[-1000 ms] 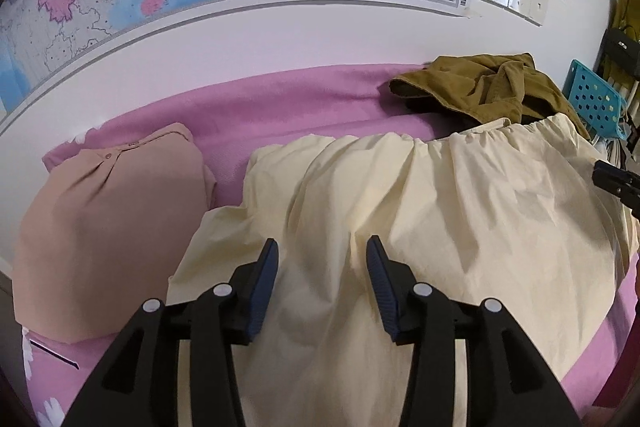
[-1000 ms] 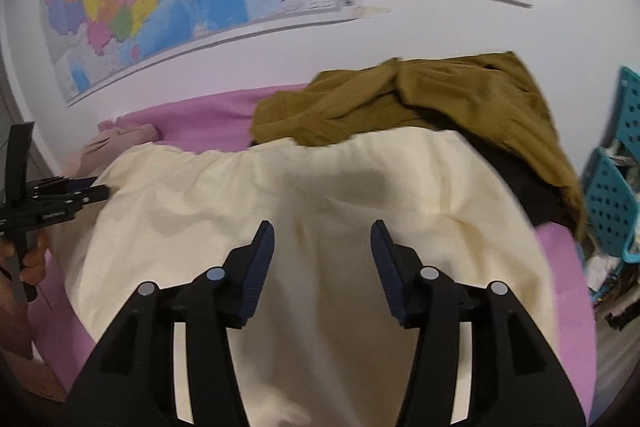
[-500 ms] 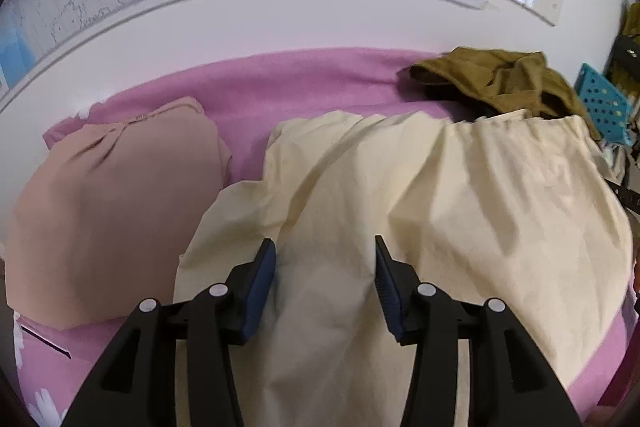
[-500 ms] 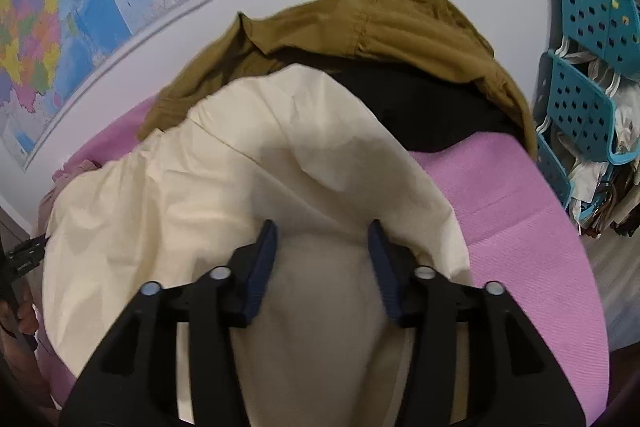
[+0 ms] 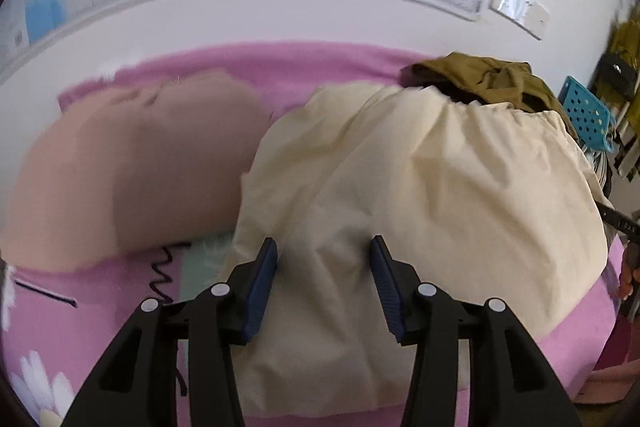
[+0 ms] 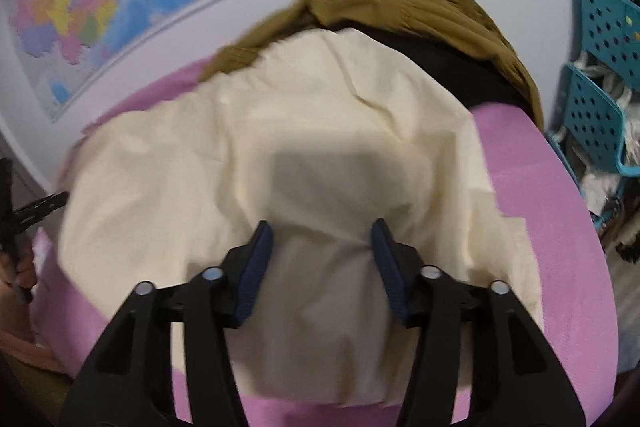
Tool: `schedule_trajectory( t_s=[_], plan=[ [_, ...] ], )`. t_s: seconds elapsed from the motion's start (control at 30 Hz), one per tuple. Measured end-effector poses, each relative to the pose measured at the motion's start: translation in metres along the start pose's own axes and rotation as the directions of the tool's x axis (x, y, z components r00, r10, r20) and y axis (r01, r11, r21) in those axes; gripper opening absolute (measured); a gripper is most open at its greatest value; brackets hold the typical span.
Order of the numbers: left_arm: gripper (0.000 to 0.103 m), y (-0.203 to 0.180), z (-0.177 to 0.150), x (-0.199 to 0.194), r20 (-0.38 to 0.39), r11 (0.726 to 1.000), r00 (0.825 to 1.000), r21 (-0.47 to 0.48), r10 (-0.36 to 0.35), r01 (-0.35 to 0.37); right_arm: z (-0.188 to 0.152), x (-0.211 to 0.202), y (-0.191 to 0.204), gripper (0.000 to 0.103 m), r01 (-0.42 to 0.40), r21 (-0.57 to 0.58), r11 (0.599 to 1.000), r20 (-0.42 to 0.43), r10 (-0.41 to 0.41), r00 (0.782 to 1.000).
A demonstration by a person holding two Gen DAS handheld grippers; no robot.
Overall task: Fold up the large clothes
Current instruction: 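Open both tools and smooth the jacket flat on the bed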
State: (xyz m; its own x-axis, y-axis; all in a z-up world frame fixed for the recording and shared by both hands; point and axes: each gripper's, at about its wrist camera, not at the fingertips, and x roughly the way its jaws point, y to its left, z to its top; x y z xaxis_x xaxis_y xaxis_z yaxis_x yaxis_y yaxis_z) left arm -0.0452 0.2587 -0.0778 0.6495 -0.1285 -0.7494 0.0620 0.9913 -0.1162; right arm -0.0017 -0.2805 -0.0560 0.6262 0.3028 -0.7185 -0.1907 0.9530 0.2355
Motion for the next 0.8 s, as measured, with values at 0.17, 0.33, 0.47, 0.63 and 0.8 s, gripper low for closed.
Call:
schedule_trajectory(
  t_s=[0.17, 0.33, 0.47, 0.63, 0.8],
  plan=[
    [0.050, 0.002, -0.001, 0.003, 0.000, 1.000, 1.000, 0.000, 0.015, -0.015, 0.006, -0.008, 0.017, 0.055, 0.045, -0.023, 0.999, 0.003, -0.045, 0.999],
    [0.050, -0.010, -0.004, -0.021, 0.056, 1.000, 0.998, 0.014, 0.008, -0.009, 0.010, -0.044, 0.054, 0.058, -0.074, -0.114, 0.991, 0.104, 0.086, 0.991],
    [0.056, -0.028, -0.012, -0.034, 0.089, 0.995, 0.996, 0.099, -0.012, 0.003, 0.002, -0.042, 0.111, 0.060, -0.185, -0.272, 0.944, 0.061, 0.209, 0.976],
    [0.056, -0.027, -0.023, -0.021, 0.055, 0.995, 0.998, 0.101, 0.014, -0.020, -0.019, 0.010, 0.162, 0.059, -0.216, -0.386, 0.897, -0.080, 0.201, 0.976],
    [0.054, 0.006, -0.033, -0.027, 0.064, 0.999, 0.998, -0.024, -0.025, 0.027, -0.017, 0.025, 0.155, 0.062, -0.199, -0.312, 0.929, -0.081, 0.183, 0.980]
  ],
)
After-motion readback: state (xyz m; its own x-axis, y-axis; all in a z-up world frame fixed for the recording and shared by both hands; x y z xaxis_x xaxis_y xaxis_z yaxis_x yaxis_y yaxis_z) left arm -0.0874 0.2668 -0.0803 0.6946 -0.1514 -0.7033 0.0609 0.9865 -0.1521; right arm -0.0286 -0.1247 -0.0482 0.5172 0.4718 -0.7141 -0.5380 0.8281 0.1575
